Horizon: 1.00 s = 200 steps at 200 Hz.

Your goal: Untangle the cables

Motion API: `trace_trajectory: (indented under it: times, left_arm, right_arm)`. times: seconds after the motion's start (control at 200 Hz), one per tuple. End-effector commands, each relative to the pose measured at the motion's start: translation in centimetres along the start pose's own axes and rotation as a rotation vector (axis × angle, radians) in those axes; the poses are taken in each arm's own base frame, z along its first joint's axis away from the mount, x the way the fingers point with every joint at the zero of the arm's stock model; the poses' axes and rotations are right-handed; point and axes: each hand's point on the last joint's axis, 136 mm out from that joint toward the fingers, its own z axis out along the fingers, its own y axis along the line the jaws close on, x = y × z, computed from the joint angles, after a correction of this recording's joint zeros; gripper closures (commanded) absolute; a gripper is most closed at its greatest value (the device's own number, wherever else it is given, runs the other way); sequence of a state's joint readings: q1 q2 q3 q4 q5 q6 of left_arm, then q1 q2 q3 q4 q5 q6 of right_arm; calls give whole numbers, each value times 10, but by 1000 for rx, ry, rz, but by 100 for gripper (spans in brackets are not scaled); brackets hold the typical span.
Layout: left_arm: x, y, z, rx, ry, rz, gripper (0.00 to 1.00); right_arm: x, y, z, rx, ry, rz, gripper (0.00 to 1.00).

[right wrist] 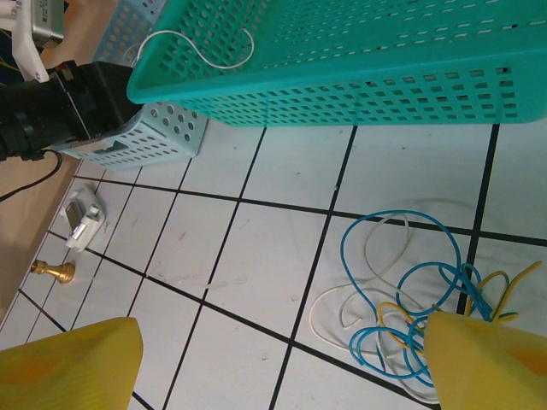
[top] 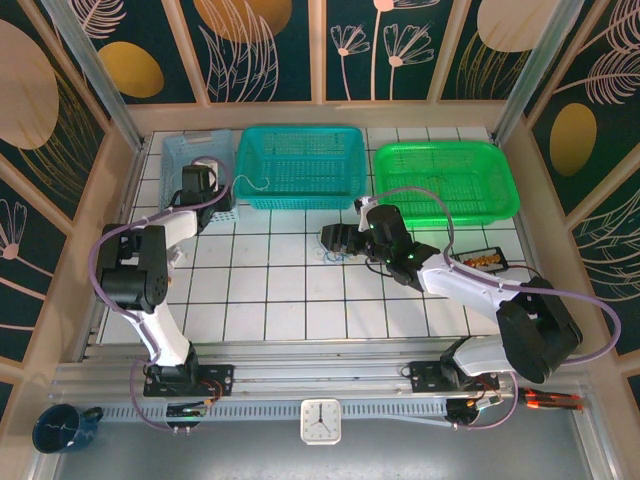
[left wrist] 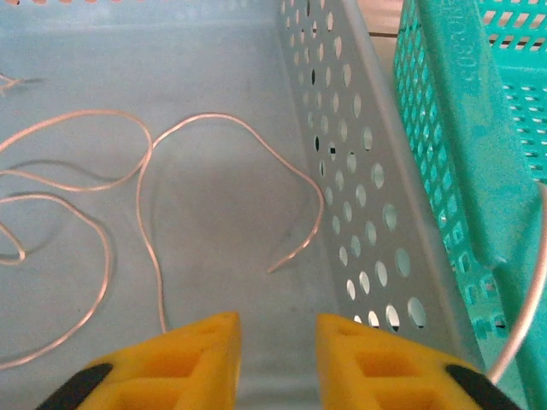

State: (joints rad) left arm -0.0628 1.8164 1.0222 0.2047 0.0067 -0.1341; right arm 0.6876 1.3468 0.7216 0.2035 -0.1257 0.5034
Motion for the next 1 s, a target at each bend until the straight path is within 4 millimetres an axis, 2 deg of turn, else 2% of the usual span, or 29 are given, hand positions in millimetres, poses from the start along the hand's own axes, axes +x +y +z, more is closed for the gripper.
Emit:
trace_trajectory:
  times: [0.0,0.265,0.385,0.445,0.5,0.606,0.681,0.831,0.996]
  left_arm:
    - [-8,10,9,-40,4,-28,75]
    - [-6,15,24,-62,66,-55,79]
    - [-22,21,10,-79,21,-88,78]
    - [-38,20,-3,-65,-26,-110,71]
    - [-54,15,-16,-38,-64,-114,62]
    - [-83,0,-38,39,-117,-108,51]
    - [-94,-17,-45,124,-113,-103,45]
    - [-96,-42,-45,243,-55,-92,40]
    - [-77,-59,-31,263,21,-50,36]
  right_arm:
    - [-4,1,-6,-10,-21,10,15]
    - [-5,2,-7,-10,-19,7,15]
    - [-10,6,-7,-13,-22,-2,15]
    - [-14,9,-6,-20,-24,-8,15]
    - [-16,11,-5,-26,-23,-12,15]
    - [-21,16,-1,-37,-18,-19,15]
    - [-25,19,2,-46,-17,-24,15]
    - [-30,24,7,-63,-16,-29,15]
    - [-31,25,9,-70,-15,-26,15]
